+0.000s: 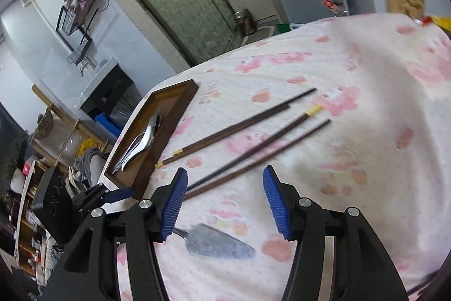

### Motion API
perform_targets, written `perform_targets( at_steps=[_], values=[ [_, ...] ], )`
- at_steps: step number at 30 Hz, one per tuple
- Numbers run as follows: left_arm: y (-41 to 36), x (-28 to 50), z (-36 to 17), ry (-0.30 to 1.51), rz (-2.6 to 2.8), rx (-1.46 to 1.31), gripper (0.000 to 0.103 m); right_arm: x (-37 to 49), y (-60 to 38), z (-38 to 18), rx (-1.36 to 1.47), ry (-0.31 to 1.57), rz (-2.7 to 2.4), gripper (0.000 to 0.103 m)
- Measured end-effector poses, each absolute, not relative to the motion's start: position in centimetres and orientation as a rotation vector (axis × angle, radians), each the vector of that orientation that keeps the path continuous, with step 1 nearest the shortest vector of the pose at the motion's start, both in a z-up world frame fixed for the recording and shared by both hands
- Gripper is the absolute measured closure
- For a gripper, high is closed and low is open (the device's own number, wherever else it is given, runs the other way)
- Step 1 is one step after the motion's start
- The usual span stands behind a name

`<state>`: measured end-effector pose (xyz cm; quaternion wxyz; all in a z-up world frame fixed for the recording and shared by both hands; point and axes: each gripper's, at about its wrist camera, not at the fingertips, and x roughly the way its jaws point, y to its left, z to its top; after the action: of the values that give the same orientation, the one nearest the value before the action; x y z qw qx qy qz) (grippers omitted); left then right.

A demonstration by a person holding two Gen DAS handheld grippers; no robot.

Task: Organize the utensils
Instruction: 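Reach the left gripper to the chopsticks and grasp one chopstick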

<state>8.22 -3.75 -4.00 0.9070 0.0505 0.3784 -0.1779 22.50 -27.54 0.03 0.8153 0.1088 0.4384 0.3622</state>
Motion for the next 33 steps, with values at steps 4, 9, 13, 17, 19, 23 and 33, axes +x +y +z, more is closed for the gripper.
perform_targets(
  at_steps=[4, 9, 13, 17, 19, 23, 33],
  values=[
    [-4.7, 9.0, -4.2, 0.781, -0.372, 0.127, 0.032, 22.5, -29.2, -0.6, 0.253, 0.935, 0.761, 0.046],
    [-5.9, 11.4, -4.6, 0.829, -0.364, 0.156, 0.055, 23.0, -29.6, -1.6, 0.271, 0.947, 0.771, 0.046],
    [-6.6, 11.3, -5.0, 0.847, -0.361, 0.179, 0.053, 23.7, -29.5, -2.2, 0.272, 0.952, 0.780, 0.046],
    [-6.3, 11.9, -5.6, 0.881, -0.338, 0.170, 0.060, 24.3, -29.5, -2.7, 0.297, 0.958, 0.787, 0.046],
    [-6.2, 11.9, -5.6, 0.888, -0.361, 0.141, 0.071, 24.4, -29.5, -2.8, 0.302, 0.959, 0.793, 0.046],
    [-6.9, 12.0, -5.5, 0.885, -0.355, 0.157, 0.069, 24.7, -29.6, -3.0, 0.307, 0.961, 0.795, 0.046],
    [-8.0, 12.3, -5.5, 0.895, -0.379, 0.161, 0.067, 25.1, -30.4, -3.1, 0.331, 0.958, 0.793, 0.046]
  ],
)
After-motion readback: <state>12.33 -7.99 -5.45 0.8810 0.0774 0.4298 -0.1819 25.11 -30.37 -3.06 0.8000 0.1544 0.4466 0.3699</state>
